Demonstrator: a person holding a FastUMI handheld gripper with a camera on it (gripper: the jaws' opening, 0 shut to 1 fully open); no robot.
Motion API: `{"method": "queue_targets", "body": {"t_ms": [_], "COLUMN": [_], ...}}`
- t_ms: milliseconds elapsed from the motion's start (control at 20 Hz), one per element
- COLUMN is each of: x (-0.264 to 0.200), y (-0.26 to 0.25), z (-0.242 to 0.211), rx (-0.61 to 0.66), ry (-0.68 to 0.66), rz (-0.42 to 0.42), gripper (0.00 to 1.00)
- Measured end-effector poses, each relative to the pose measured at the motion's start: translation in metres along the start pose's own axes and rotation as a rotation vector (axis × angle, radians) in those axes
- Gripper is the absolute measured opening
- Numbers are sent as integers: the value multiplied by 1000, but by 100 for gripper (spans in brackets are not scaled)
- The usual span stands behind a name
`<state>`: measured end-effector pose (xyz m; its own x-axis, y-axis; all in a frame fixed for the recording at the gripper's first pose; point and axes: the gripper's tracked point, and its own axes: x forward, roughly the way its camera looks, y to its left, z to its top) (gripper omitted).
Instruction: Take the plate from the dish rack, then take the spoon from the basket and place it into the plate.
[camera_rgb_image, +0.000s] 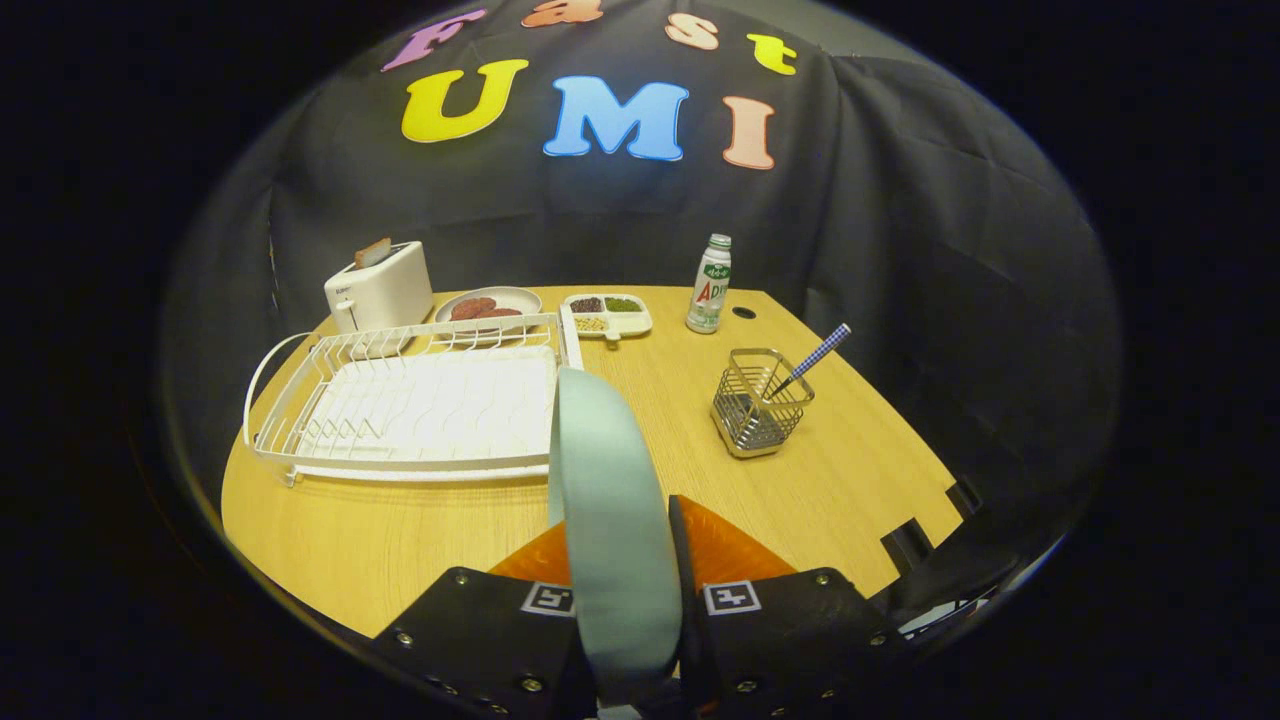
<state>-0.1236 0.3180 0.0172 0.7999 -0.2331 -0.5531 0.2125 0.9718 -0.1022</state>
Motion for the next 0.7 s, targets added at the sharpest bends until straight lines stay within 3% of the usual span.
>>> {"method": "queue_targets", "body": {"t_ms": [300, 500, 700], "x": [13, 20, 27], "y": [5, -6, -15], "z": [-14, -5, -1], "rx": [48, 50, 61], "ry": [23, -5, -18], "rz": [88, 75, 55], "gripper": [31, 33, 47]}}
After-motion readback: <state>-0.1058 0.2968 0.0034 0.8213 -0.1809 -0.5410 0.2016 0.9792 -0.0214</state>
